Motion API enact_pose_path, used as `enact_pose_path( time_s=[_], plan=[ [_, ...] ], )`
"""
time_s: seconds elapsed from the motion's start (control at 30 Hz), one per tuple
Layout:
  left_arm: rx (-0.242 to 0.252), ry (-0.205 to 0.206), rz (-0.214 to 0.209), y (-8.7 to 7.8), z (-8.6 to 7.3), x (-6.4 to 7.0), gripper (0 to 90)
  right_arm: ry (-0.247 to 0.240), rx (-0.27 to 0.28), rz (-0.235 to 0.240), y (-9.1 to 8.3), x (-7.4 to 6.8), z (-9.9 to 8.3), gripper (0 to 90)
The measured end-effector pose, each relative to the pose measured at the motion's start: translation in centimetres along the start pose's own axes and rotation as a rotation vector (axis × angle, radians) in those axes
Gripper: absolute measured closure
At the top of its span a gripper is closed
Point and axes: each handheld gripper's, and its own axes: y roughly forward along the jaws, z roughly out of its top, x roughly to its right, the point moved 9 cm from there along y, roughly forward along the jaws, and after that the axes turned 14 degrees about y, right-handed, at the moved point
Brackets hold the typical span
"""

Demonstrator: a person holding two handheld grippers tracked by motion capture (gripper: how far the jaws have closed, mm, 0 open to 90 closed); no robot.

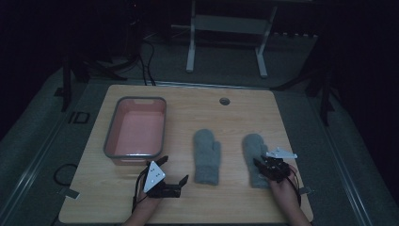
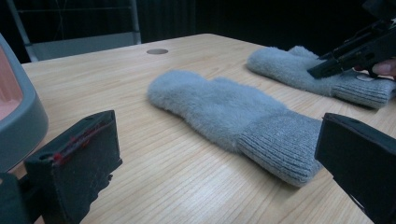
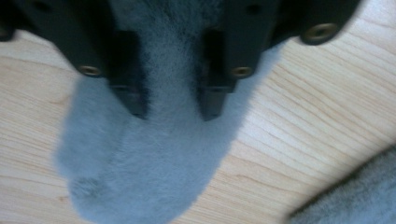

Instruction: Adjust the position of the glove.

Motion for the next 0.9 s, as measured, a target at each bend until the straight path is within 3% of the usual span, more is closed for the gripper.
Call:
enact_pose_path(
  time_s=[0.1,0.3,0.43,0.57,0.9],
  plan=[
    [0.0,0.001,0.0,0.0,0.0,0.0,0.4,0.044,0.012,-0.001,-0.1,0.0,0.1,79.8],
    [-0.001,-0.001,0.001,0.0,0.0,0.0,0.4,0.082,0.076,-0.048,-1.4,-1.0,1.8,81.4],
    [0.0,0.001,0.001,0.0,0.0,0.0,0.4,0.085,0.118,-0.066,-2.2,-2.7,3.5,81.3],
    [0.001,0.003,0.0,0.0,0.0,0.0,0.4,0.129,0.154,-0.061,-2.5,-4.4,5.1,81.3],
    [0.001,0.006,0.0,0.0,0.0,0.0,0.4,0.199,0.167,0.025,-2.1,-10.6,7.6,81.2]
  ],
)
